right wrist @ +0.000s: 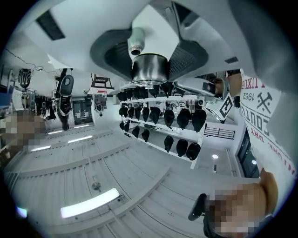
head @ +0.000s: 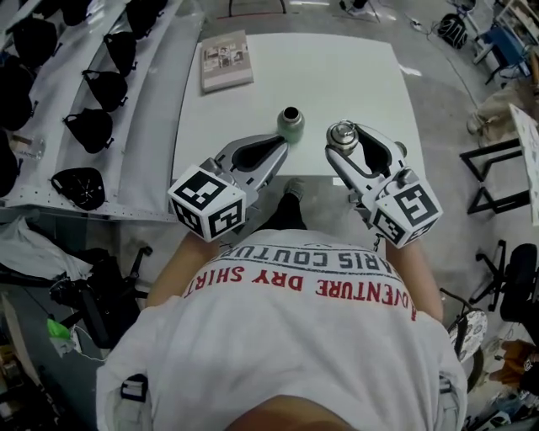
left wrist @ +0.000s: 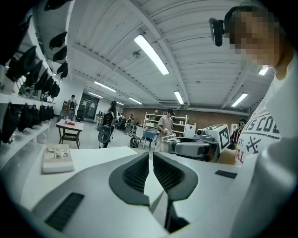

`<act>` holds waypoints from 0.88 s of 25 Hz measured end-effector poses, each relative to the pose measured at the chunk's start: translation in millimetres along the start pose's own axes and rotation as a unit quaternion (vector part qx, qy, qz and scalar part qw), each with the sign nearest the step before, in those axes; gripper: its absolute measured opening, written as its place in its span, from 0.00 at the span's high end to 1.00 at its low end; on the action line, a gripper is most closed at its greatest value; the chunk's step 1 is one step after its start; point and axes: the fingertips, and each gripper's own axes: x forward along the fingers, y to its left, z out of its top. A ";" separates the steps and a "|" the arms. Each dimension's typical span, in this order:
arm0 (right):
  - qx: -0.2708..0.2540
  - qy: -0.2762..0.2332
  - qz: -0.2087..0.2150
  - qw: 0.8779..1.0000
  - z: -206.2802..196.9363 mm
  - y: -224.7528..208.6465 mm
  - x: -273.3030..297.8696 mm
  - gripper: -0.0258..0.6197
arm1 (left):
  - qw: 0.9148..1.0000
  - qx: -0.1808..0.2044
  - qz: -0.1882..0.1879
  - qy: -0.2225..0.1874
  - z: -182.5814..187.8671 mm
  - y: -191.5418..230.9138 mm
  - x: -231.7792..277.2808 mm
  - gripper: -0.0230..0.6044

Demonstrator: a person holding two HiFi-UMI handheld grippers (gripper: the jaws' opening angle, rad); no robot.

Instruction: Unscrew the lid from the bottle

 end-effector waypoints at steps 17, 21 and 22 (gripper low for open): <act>-0.015 0.010 -0.014 1.000 -10.2 9.1 -0.4 0.58 | 1.000 0.001 -0.019 0.009 -8.5 -6.2 -3.7 0.90; -0.016 0.009 -0.014 1.000 -8.9 9.5 -0.9 0.58 | 1.000 0.004 -0.018 0.014 -9.3 -7.1 -4.5 0.90; -0.017 0.008 -0.013 1.000 -8.4 10.1 -0.8 0.58 | 1.000 0.004 -0.017 0.014 -9.0 -7.0 -4.8 0.90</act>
